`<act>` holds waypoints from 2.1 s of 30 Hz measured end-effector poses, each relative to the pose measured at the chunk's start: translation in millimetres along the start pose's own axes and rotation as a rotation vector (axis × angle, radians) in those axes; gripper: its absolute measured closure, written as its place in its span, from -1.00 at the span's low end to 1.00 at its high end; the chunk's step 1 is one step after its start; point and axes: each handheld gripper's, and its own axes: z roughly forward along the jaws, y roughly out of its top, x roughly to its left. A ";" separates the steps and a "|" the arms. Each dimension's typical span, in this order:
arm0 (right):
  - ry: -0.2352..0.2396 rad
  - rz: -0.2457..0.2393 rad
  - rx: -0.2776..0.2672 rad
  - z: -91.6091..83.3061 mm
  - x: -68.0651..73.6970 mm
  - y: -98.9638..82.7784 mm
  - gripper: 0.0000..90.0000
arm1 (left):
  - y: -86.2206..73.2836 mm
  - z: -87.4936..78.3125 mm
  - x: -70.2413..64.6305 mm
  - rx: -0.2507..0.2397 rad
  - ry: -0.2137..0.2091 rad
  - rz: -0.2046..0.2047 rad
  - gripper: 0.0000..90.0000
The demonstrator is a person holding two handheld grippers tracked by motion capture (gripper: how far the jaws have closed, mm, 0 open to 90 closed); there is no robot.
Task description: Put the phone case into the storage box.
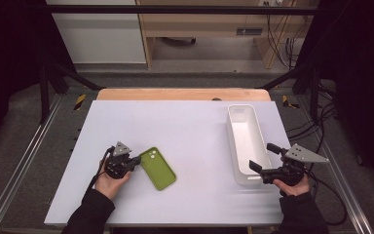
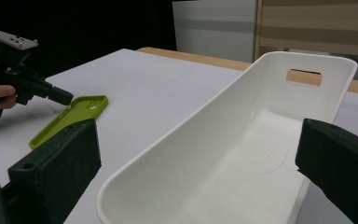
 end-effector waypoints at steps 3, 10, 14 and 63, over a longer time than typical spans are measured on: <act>0.000 0.000 0.000 0.2 -0.1 -0.1 -0.99 | 1.2 1.5 -0.4 -0.003 -0.002 0.000 1.00; -0.001 0.000 0.002 0.2 0.3 0.0 -0.99 | 5.2 5.7 -2.3 -0.007 0.000 0.001 1.00; -0.001 -0.001 0.001 0.2 0.1 0.0 -0.99 | 7.5 8.8 -3.4 -0.017 -0.004 0.001 1.00; 0.002 -0.002 0.000 -0.2 0.2 0.5 -0.99 | 28.6 38.3 -25.0 -0.036 0.001 0.040 1.00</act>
